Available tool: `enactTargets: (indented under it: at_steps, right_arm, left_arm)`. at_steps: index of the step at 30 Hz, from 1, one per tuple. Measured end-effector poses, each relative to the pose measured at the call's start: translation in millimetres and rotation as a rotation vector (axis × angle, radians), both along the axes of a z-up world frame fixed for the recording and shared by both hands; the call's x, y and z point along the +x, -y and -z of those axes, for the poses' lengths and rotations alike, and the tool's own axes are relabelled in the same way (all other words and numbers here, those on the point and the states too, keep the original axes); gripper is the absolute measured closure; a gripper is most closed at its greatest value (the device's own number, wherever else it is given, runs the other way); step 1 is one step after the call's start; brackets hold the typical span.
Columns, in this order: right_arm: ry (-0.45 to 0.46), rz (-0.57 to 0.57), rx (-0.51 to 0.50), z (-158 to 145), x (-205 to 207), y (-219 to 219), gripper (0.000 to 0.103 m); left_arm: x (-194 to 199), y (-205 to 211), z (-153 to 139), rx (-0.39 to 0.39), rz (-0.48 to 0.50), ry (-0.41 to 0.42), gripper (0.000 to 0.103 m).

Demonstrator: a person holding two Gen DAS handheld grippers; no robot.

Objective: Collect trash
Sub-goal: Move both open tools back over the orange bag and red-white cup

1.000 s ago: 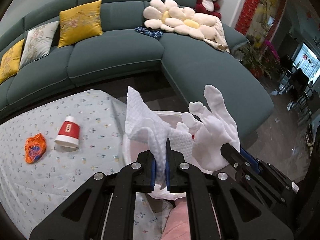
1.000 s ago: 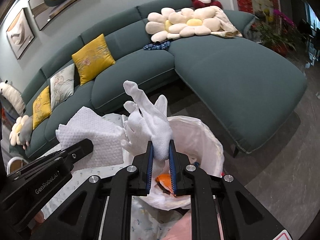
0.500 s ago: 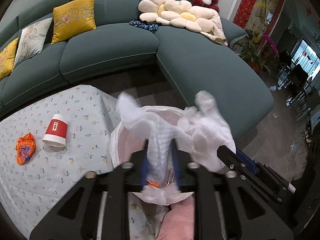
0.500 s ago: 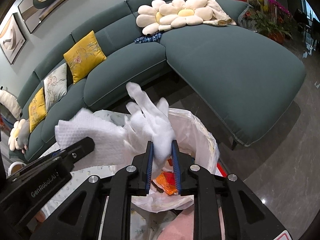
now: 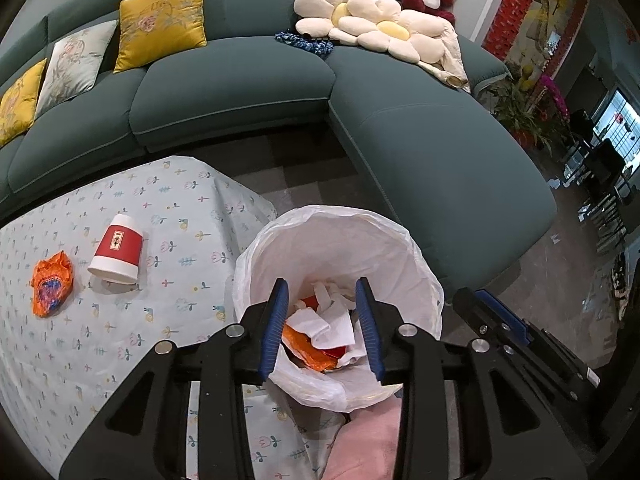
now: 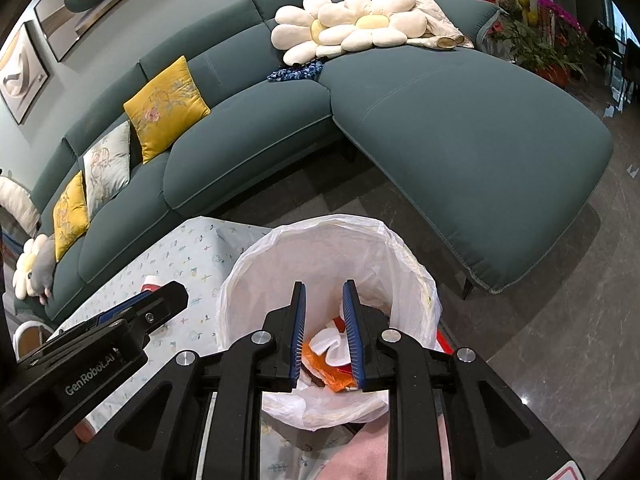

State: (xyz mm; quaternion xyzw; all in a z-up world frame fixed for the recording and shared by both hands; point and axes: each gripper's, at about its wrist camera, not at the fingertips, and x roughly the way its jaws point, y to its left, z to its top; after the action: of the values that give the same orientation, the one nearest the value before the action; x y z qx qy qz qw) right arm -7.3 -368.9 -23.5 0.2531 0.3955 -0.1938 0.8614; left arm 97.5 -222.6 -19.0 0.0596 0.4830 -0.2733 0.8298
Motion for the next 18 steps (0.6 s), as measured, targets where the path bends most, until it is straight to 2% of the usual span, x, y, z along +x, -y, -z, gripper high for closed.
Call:
enactTargets:
  at_steps: [6, 9, 12, 15, 18]
  right_arm:
    - [-0.004, -0.022, -0.014, -4, 5, -10, 0.082]
    - [-0.002, -0.034, -0.024, -7, 9, -17, 0.076]
    - [-0.004, -0.055, -0.032, -10, 14, -26, 0.076]
    - [-0.011, -0.080, -0.041, -11, 21, -39, 0.076]
    - [-0.017, -0.105, -0.050, -12, 28, -52, 0.076]
  left_arm:
    - [4, -13, -3, -0.008, -0.023, -0.004, 0.070]
    - [7, -22, -4, -0.014, -0.038, -0.003, 0.070]
    - [12, -34, -5, -0.022, -0.060, -0.006, 0.069]
    - [17, -50, -5, -0.026, -0.091, -0.008, 0.064]
    - [23, -69, -4, -0.027, -0.121, -0.009, 0.063]
